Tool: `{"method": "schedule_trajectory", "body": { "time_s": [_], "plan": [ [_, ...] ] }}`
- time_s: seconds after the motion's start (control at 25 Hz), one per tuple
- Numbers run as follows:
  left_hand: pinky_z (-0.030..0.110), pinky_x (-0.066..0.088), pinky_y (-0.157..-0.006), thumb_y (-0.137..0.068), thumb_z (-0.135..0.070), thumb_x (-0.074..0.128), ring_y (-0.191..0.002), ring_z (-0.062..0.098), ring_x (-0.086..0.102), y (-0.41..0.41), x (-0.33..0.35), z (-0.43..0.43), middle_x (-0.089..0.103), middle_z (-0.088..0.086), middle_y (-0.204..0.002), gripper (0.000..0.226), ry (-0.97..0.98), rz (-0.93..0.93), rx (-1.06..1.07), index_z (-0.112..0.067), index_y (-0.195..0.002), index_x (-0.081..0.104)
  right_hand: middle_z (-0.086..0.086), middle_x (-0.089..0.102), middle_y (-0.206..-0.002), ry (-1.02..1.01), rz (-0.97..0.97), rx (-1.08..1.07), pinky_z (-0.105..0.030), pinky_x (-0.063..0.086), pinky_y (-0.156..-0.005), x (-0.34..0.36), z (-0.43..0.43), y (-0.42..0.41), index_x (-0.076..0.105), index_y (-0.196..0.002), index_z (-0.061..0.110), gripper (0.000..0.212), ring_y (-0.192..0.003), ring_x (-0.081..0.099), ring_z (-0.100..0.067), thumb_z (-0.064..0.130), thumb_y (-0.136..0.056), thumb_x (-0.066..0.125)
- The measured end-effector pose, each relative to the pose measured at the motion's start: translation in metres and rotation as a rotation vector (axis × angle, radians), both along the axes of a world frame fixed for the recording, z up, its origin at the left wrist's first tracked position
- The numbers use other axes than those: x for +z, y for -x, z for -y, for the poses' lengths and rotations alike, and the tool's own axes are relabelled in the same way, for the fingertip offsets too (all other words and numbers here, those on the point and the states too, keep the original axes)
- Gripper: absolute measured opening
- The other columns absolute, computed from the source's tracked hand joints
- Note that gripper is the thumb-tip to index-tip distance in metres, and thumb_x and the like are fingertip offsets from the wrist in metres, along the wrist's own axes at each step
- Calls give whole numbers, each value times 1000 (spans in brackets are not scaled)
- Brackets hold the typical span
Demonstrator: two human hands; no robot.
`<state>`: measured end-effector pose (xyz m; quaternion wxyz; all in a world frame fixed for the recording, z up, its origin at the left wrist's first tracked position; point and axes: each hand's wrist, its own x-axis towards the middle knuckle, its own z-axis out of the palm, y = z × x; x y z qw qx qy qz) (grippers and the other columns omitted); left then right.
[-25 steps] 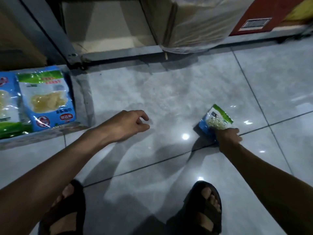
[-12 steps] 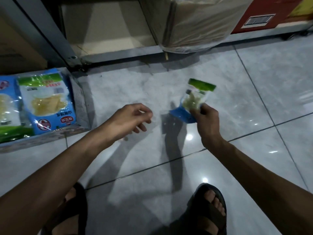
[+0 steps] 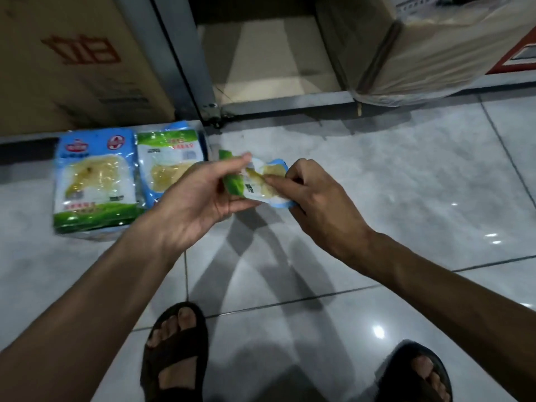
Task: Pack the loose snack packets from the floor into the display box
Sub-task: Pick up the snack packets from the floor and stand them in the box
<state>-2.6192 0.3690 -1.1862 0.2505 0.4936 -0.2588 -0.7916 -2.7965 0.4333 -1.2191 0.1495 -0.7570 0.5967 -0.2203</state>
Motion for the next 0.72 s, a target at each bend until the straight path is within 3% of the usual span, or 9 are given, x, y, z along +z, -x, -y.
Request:
{"method": "schedule_trajectory", "body": {
  "time_s": [0.04, 0.12, 0.24, 0.32, 0.4, 0.52, 0.64, 0.72],
  "plan": [
    [38, 60, -80, -88, -6, 61, -99, 29, 71, -9, 0, 2, 72, 17, -110, 27, 38, 52, 34, -2, -115, 62, -5, 52, -98, 56, -22, 45, -13, 34, -67, 0, 6, -8, 65, -121, 18, 34, -86, 41, -7, 22, -89, 53],
    [35, 60, -82, -85, 8, 60, -98, 27, 72, -27, 3, 8, 74, 15, -107, 30, 88, 107, 88, -1, -113, 64, -5, 48, -122, -56, 113, 36, -24, 44, -84, 7, 23, -19, 59, -128, 30, 52, -110, 45, -15, 21, -79, 75],
    [34, 60, -81, -85, 9, 60, -100, 23, 72, -65, 9, 26, 74, 12, -108, 35, 111, 77, 199, -3, -117, 62, 6, 31, -148, -561, 670, -104, -25, 36, -105, 22, 52, -27, 38, -140, 43, 90, -133, 35, -13, 40, -64, 85],
    [34, 60, -80, -84, 6, 61, -101, 23, 71, -89, 11, 36, 73, 12, -110, 38, 125, 76, 228, -3, -121, 60, -7, 49, -139, -797, 1151, -190, -37, 43, -106, 25, 65, -35, 31, -146, 37, 90, -124, 53, -23, 36, -70, 80],
    [33, 61, -79, -83, 5, 62, -100, 22, 71, -111, 11, 42, 73, 12, -110, 41, 162, 102, 211, -1, -123, 60, -12, 68, -110, -881, 1448, -255, -37, 55, -90, 24, 81, -57, 35, -145, 24, 68, -97, 69, -23, 24, -84, 67],
    [29, 61, -74, -81, 5, 66, -94, 21, 73, -137, 11, 49, 74, 13, -107, 42, 259, 193, 210, -2, -122, 62, -17, 68, -114, -707, 1402, -339, -30, 59, -68, 27, 107, -96, 48, -133, 18, 56, -84, 72, -22, 0, -83, 66],
    [37, 60, -80, -74, 3, 75, -89, 23, 74, -159, 7, 55, 74, 10, -102, 45, 378, 392, 288, -7, -116, 63, -10, 64, -114, -406, 942, -215, -30, 60, -70, 30, 117, -124, 53, -124, 24, 48, -93, 71, -19, 0, -85, 67],
    [34, 59, -77, -70, 0, 80, -84, 18, 72, -171, -4, 56, 73, 3, -98, 51, 479, 619, 290, -15, -114, 58, -2, 61, -119, -272, 634, -112, -24, 58, -79, 21, 113, -143, 58, -122, 24, 39, -100, 65, -11, 5, -88, 65]
  ]
}}
